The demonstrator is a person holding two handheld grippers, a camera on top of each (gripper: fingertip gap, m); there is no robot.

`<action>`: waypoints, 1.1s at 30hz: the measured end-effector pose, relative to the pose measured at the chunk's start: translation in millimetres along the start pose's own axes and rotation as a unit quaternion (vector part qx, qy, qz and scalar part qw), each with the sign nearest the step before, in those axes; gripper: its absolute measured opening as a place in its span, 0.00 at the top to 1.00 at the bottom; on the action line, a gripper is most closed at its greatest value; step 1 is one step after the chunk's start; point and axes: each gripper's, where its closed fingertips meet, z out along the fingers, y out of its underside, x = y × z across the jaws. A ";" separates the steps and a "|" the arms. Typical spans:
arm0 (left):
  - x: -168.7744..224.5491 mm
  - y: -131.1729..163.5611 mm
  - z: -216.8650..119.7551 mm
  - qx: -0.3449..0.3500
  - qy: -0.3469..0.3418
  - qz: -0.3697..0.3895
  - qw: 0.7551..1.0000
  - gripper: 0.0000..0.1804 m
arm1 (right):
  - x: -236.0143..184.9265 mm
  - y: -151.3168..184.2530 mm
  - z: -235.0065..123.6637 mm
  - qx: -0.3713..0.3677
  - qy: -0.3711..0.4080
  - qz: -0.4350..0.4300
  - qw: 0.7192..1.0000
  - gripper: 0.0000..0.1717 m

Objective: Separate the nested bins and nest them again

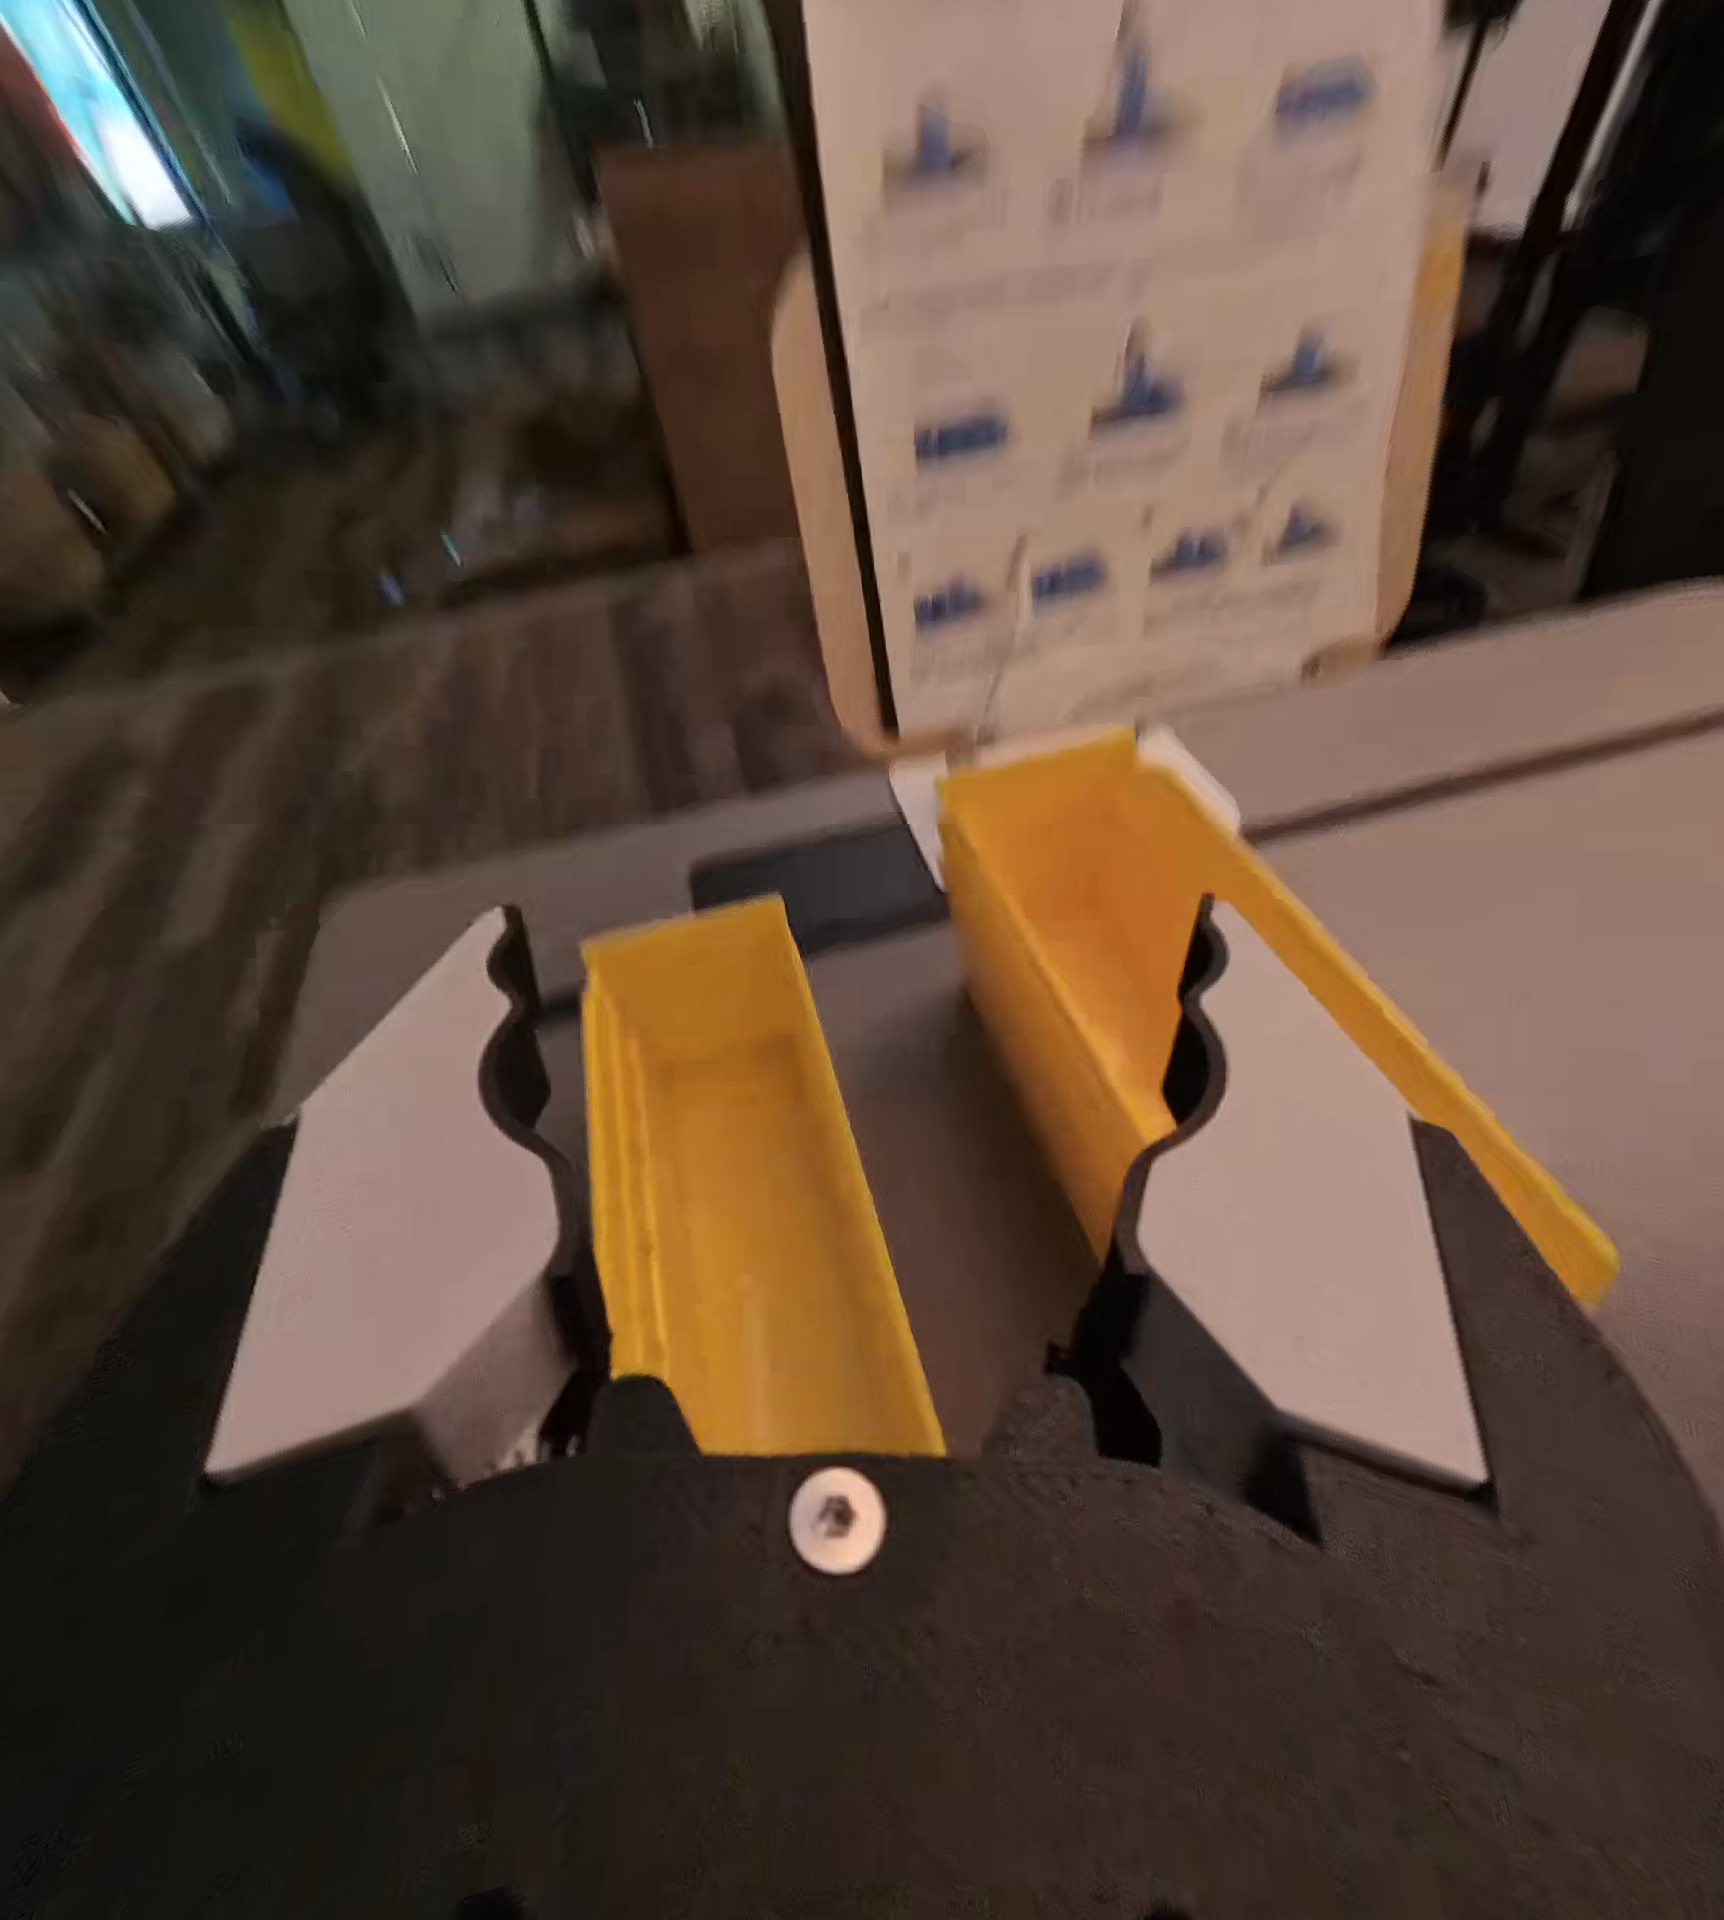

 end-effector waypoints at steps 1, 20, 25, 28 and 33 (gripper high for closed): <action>-3.4 18.0 13.9 -0.042 0.025 -0.025 0.998 0.32 | 4.6 7.3 0.0 -0.008 -0.002 0.008 1.000 0.42; -55.5 223.9 87.2 -0.494 -0.066 -0.108 0.860 0.16 | -0.8 66.4 8.4 -0.131 -0.080 0.074 0.985 0.42; -47.4 226.9 89.2 -0.502 -0.051 -0.120 0.855 0.22 | 3.1 68.8 5.6 -0.138 -0.080 0.082 0.984 0.42; -47.3 225.6 86.9 -0.517 -0.052 -0.118 0.846 0.28 | 3.8 73.4 5.2 -0.147 -0.084 0.090 0.982 0.43; -46.6 225.2 81.0 -0.545 -0.062 -0.129 0.826 0.36 | 6.7 78.9 5.7 -0.154 -0.084 0.094 0.980 0.44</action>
